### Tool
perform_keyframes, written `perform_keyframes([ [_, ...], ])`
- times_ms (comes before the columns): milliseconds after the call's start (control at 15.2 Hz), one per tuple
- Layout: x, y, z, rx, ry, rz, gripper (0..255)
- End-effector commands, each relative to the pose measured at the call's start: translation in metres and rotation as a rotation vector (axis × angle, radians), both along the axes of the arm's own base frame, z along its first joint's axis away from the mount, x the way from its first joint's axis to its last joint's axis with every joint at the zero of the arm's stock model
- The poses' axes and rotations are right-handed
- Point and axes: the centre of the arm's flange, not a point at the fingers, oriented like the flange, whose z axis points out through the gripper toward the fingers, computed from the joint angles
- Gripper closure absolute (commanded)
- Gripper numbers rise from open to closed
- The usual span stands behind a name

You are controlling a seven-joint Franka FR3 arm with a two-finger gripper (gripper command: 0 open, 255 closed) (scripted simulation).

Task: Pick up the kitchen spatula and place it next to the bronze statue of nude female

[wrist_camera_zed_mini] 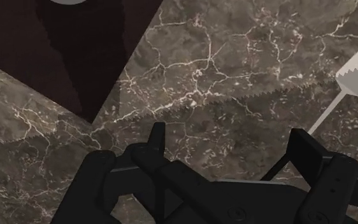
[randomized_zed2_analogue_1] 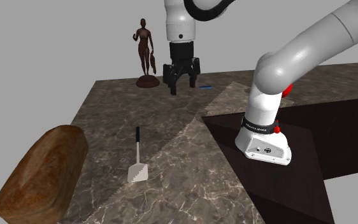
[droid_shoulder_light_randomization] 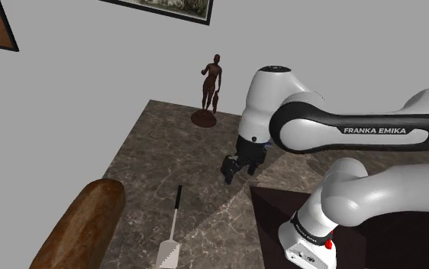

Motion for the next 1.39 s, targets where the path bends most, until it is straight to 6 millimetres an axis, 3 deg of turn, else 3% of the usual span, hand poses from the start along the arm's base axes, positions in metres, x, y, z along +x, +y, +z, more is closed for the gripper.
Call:
perform_keyframes([
  [0, 0.007, 0.021, -0.017, -0.007, -0.014, -0.066, 0],
  [528, 0.040, 0.098, -0.081, -0.042, -0.064, -0.309, 0],
  [1056, 0.093, 0.162, -0.146, -0.077, -0.113, -0.552, 0],
  [1320, 0.095, 0.162, -0.163, -0.078, -0.114, -0.555, 0],
])
